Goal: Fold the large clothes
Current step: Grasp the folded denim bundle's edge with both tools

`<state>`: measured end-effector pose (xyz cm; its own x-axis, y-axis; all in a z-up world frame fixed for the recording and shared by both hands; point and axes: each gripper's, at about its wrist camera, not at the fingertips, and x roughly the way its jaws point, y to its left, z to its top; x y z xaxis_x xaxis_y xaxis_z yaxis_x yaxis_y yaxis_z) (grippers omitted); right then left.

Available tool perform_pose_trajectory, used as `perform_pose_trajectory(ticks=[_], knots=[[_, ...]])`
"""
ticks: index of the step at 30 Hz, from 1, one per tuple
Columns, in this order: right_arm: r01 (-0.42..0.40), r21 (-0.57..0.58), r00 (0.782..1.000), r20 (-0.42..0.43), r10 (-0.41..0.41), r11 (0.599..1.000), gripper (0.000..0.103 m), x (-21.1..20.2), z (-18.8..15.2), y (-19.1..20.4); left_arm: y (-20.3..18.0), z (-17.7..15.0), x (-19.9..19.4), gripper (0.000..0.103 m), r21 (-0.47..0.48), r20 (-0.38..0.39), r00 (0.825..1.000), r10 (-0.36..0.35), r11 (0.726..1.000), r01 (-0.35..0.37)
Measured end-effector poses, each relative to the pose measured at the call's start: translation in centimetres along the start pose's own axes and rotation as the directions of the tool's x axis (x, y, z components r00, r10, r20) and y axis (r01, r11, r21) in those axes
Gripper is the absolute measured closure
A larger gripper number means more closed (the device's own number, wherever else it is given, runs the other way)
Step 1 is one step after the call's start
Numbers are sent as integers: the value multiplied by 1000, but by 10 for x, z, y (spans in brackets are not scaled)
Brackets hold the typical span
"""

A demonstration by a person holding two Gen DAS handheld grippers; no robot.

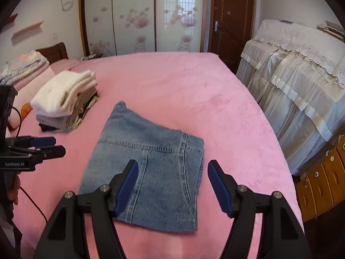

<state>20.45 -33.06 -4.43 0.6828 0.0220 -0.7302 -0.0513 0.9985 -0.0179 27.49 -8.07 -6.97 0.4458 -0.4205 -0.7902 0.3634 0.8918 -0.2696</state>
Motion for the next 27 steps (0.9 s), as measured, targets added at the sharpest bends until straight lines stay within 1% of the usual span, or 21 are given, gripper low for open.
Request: perform_pose_trajectory(ticks=[3, 5, 8, 12, 17, 19, 21, 23, 27], knots=[[-24, 13, 998, -61, 25, 1000, 36, 15, -9, -6, 3, -6, 14, 33, 8, -62, 997, -38, 999, 39], [-50, 50, 992, -109, 55, 997, 36, 30, -14, -15, 5, -10, 25, 33, 3, -100, 994, -47, 999, 48], [-74, 122, 979, -182, 95, 990, 36, 60, -26, -31, 12, -13, 46, 33, -24, -145, 984, -100, 995, 97], [-112, 236, 951, -255, 173, 965, 36, 102, -43, -57, 23, -14, 76, 33, -86, -185, 973, -137, 989, 123], [-159, 334, 915, -305, 266, 929, 36, 146, -52, -78, 34, -14, 112, 33, -126, -223, 966, -132, 986, 106], [-194, 380, 892, -314, 324, 904, 36, 164, -54, -84, 40, -13, 125, 32, -144, -227, 965, -129, 985, 98], [-196, 393, 887, -320, 333, 899, 36, 176, -54, -87, 46, -11, 135, 30, -155, -230, 964, -136, 983, 102], [-229, 405, 875, -314, 369, 885, 36, 186, -53, -88, 54, -10, 145, 26, -177, -232, 960, -156, 977, 116], [-284, 424, 855, -293, 427, 860, 35, 201, -50, -86, 67, -6, 165, 20, -239, -242, 948, -207, 960, 149]])
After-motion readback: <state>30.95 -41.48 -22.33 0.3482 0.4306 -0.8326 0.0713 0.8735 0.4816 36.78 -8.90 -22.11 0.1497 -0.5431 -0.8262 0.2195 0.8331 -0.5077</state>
